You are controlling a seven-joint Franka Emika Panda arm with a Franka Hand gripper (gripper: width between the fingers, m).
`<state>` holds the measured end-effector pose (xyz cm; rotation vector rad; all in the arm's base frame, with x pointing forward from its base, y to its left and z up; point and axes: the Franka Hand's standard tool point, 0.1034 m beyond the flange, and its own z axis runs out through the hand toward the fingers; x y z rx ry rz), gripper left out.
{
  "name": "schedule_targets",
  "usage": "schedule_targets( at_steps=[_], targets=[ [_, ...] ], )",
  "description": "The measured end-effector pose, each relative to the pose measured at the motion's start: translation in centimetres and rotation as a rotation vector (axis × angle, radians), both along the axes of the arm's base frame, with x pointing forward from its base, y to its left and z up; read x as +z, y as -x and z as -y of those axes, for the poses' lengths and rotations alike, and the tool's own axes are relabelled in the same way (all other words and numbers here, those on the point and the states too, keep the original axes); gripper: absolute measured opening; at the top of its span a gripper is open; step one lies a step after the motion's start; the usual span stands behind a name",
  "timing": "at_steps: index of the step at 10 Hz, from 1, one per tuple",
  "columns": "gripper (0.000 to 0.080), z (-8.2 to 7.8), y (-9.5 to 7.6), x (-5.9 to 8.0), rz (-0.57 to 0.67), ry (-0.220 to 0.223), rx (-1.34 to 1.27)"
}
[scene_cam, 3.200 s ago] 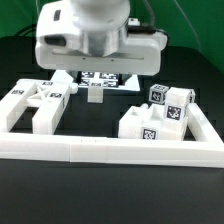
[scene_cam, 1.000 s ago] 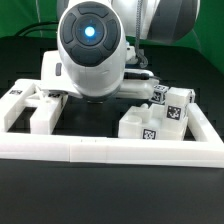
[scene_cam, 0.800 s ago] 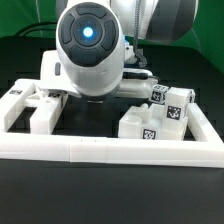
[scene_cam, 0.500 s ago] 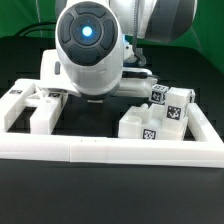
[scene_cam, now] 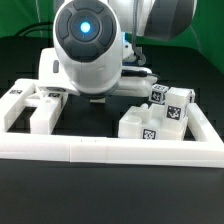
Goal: Assemble chair
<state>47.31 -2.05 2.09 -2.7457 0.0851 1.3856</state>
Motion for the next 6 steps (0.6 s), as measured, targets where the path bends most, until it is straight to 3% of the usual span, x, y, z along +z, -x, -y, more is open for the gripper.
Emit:
schedule_targets(
  at_steps=[2,4,6],
  targets=[
    [0.0287,0.2,-2.5,3.0,-0.020,-0.018,-0.002],
    [0.0287,0.2,-3.6,4.1,-0.018,-0.019,0.000],
    [0.0287,0.6,-4.3,4.1,0.016,-0.033,0.009]
  ],
)
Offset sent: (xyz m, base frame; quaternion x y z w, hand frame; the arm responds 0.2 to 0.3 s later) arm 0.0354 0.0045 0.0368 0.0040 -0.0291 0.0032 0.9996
